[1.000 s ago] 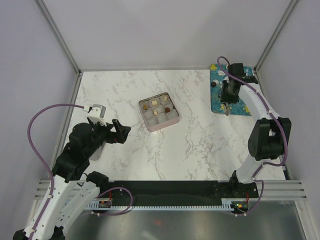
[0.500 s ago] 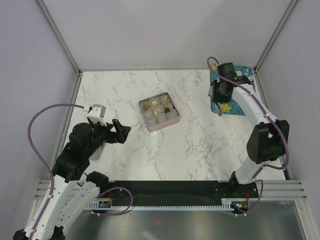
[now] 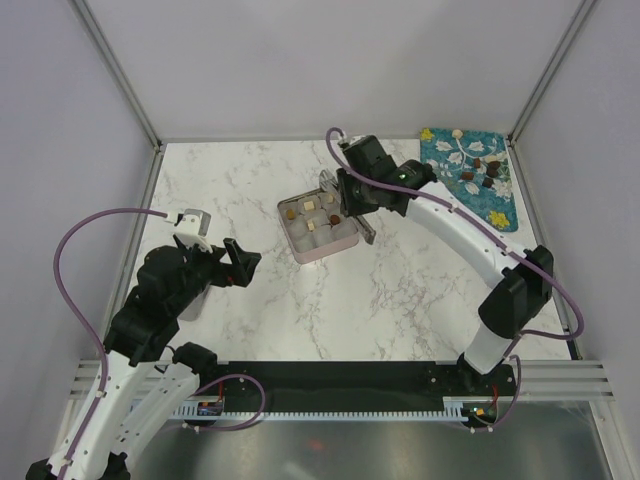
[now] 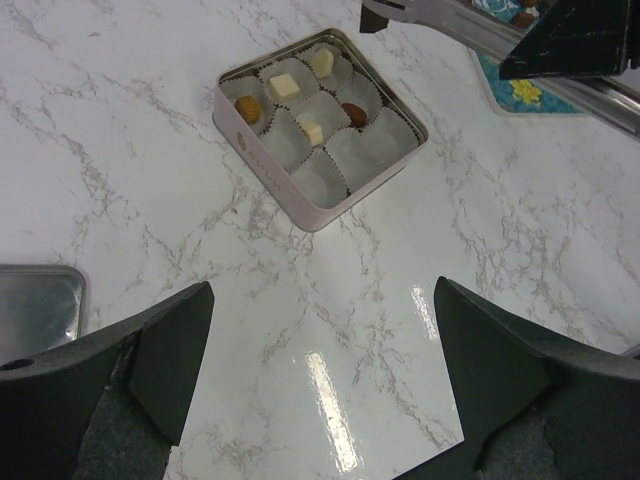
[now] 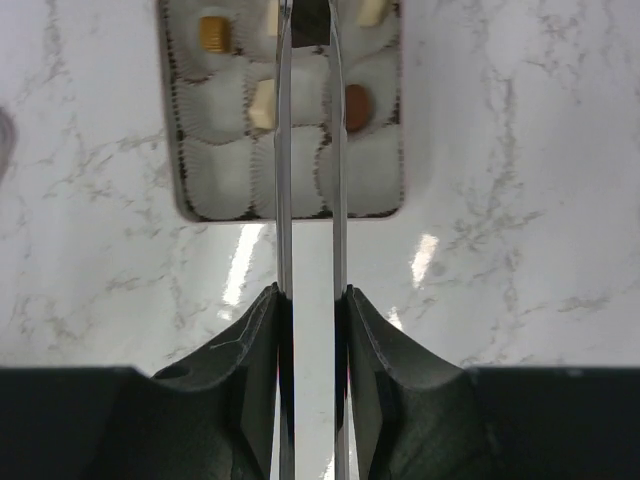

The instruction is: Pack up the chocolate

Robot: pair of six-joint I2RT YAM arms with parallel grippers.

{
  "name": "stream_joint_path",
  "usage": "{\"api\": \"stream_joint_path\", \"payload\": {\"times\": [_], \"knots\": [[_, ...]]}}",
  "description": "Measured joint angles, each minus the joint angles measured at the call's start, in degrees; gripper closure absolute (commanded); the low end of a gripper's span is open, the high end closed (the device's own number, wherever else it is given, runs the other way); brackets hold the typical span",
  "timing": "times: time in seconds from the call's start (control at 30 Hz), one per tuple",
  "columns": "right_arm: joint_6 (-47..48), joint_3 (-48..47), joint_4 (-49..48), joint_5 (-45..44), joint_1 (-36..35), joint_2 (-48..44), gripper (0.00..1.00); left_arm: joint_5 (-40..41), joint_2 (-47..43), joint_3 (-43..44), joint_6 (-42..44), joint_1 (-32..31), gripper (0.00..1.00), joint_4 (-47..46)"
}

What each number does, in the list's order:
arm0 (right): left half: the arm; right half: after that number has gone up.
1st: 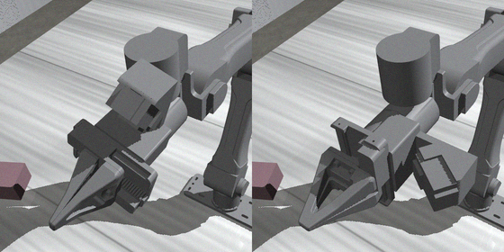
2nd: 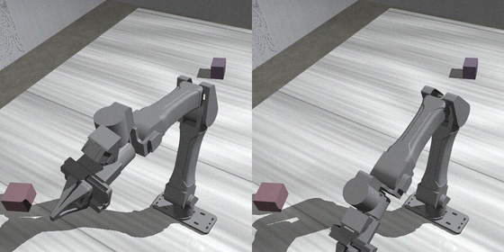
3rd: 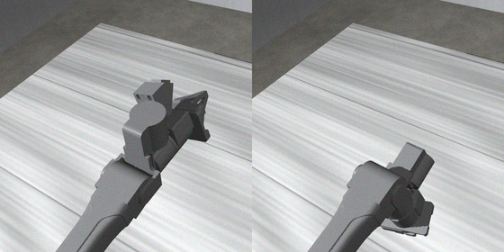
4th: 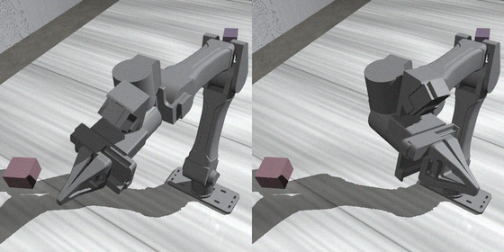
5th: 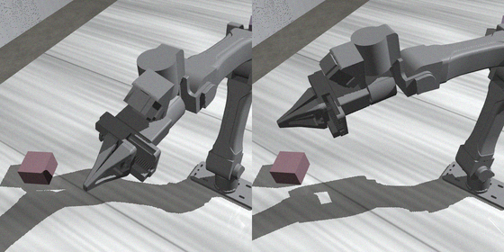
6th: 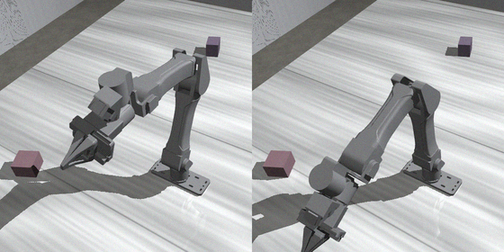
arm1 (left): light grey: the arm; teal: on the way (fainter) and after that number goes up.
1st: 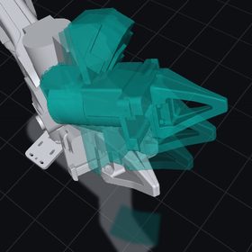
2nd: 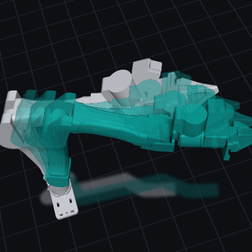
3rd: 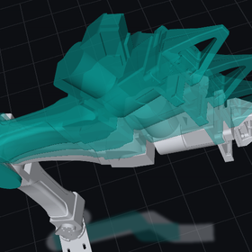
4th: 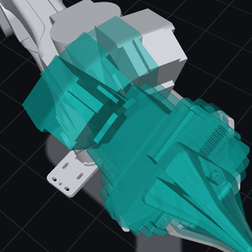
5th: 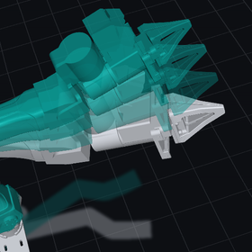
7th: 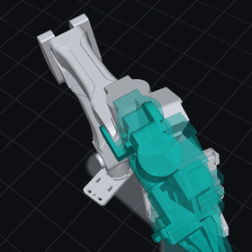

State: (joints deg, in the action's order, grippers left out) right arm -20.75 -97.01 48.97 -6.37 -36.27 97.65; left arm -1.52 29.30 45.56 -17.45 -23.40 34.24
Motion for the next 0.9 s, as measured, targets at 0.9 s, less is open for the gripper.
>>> {"api": "stream_joint_path", "payload": {"times": [0.9], "knots": [[-4.0, -2.0, -3.5, 0.1, -12.0, 11.3, 0.66, 0.0, -0.5, 0.0, 0.0, 0.0, 0.0, 0.0]]}}
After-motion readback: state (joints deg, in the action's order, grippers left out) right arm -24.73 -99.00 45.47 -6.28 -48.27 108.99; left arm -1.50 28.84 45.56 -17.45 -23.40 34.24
